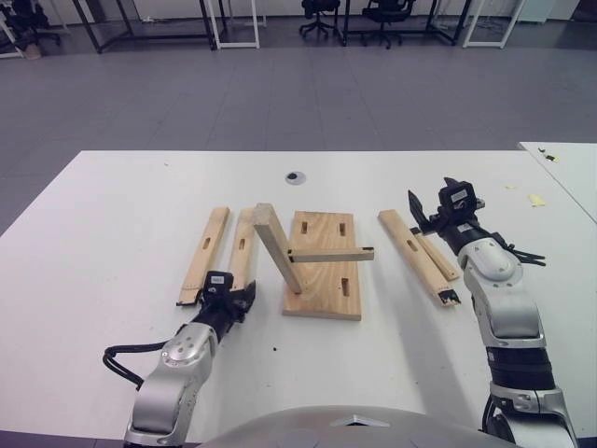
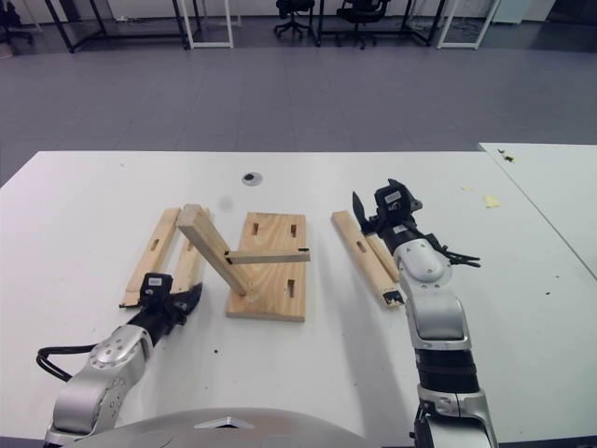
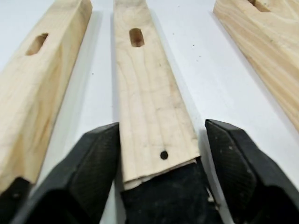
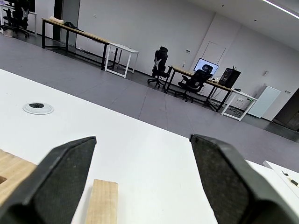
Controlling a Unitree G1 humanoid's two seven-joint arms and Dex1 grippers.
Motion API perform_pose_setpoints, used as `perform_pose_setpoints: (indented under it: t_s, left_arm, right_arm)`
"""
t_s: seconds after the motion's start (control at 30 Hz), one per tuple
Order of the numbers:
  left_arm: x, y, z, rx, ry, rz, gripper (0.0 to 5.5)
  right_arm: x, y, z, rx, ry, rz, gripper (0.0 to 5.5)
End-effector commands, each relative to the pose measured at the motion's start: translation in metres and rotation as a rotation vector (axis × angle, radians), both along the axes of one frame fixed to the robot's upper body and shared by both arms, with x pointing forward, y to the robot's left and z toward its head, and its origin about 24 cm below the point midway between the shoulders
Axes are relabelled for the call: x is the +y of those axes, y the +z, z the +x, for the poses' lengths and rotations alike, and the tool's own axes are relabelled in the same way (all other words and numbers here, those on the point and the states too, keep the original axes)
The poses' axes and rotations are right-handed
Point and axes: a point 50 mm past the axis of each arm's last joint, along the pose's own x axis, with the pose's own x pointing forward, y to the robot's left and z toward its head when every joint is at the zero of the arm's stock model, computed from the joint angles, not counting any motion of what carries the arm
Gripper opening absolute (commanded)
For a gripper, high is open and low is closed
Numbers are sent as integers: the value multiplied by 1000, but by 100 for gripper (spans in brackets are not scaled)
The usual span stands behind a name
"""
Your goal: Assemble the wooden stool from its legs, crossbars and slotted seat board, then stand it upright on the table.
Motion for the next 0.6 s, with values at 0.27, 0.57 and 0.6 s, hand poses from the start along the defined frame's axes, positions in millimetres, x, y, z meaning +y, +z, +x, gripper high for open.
perform_pose_setpoints:
  t_s: [0.27,0.57,0.6]
  left_arm:
    - [6,-4,1,-31,24,-33,208]
    - [20,96,53,-438,-99,-121,208]
    - [21,107,56,-485,-132,-100,208]
  right_arm:
    - [-3,6,10,-17,-15,5,373]
    - [-31,52,35,-91,-32,241,373]
    - [-21,63,43,-93,27,333,373]
